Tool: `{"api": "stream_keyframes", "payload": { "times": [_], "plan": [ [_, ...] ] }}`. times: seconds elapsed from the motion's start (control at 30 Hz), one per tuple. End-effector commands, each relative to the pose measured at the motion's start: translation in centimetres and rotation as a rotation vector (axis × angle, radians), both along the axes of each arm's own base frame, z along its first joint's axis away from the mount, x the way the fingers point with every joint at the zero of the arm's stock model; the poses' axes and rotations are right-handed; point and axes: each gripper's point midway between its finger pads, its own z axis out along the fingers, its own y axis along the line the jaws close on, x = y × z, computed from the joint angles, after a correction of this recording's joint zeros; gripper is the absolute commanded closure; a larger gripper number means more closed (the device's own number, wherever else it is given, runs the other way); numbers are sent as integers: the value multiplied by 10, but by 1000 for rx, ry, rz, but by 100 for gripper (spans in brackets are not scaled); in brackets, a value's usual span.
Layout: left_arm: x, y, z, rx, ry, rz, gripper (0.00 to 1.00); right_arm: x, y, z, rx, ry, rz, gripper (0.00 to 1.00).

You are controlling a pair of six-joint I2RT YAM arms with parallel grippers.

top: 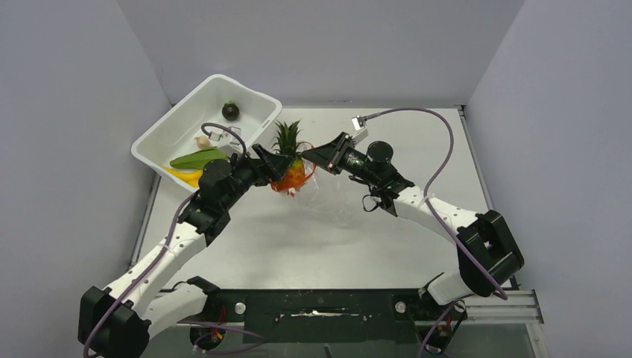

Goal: Place the food in the zip-top bag and seal the zipper
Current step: Place the fake fruit in the zipper food storage bag.

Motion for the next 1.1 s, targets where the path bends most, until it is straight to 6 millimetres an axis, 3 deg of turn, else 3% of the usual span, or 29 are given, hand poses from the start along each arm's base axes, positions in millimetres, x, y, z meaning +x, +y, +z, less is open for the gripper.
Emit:
{"api": "stream_keyframes", "payload": {
  "times": [0.0, 0.13, 0.33, 0.53, 0.67, 0.83, 1.07],
  "plan": [
    [-21, -4, 39, -19, -39, -84, 32, -1, -12, 33, 79, -97, -12, 100],
    [-31, -12, 57, -76, -83, -165, 26, -2, -15, 36, 95, -108, -5, 100],
    [-34, -20, 73, -91, -148, -231, 24, -2, -18, 38, 96, -118, -3, 100],
    [-11, -12, 55, -80, -51, -155, 24, -4, -20, 38, 88, -121, -1, 100],
    [-5, -17, 44, -106, 16, -170, 3, -5, -20, 38, 88, -122, 4, 100],
    [-3, -15, 40, -85, 34, -165, 2, -6, -23, 41, 90, -131, -1, 100],
    [-10, -15, 51, -25, 14, -240, 2, -3, -28, 41, 100, -125, -13, 100]
  ]
}}
